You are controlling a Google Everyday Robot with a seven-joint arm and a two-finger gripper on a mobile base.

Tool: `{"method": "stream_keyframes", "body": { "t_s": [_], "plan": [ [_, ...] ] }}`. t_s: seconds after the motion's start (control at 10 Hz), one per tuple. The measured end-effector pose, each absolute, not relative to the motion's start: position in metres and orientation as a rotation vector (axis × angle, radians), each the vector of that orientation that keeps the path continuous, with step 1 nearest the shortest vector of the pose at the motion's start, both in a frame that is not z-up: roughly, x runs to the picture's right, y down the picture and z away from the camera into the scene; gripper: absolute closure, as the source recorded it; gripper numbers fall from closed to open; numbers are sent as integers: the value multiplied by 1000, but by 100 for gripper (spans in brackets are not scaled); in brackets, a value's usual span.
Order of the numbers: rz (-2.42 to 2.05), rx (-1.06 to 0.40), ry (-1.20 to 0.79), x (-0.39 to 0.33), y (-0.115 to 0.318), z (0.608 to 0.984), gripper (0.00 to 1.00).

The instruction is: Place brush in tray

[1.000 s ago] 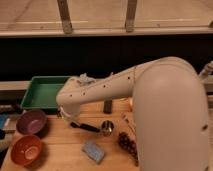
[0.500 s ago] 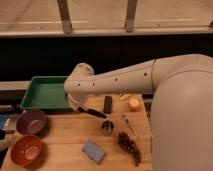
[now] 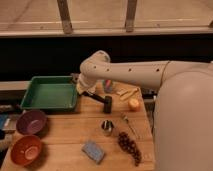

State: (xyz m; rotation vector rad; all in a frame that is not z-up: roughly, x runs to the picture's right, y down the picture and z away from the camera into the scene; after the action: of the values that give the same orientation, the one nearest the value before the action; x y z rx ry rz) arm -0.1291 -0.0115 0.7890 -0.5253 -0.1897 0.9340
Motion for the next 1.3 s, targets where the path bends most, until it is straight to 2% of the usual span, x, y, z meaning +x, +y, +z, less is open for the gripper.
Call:
{"method": "stream_keyframes", "body": {
  "t_s": [0.3, 0.5, 1.0, 1.1, 1.3],
  "plan": [
    [882, -551, -249, -173, -33, 797, 100],
    [825, -578, -260, -205, -32, 801, 100],
    [668, -703, -174, -259, 19, 829, 99],
    [634, -721, -149, -268, 27, 833, 94],
    [595, -748, -124, -279, 38, 840, 75]
  ]
}}
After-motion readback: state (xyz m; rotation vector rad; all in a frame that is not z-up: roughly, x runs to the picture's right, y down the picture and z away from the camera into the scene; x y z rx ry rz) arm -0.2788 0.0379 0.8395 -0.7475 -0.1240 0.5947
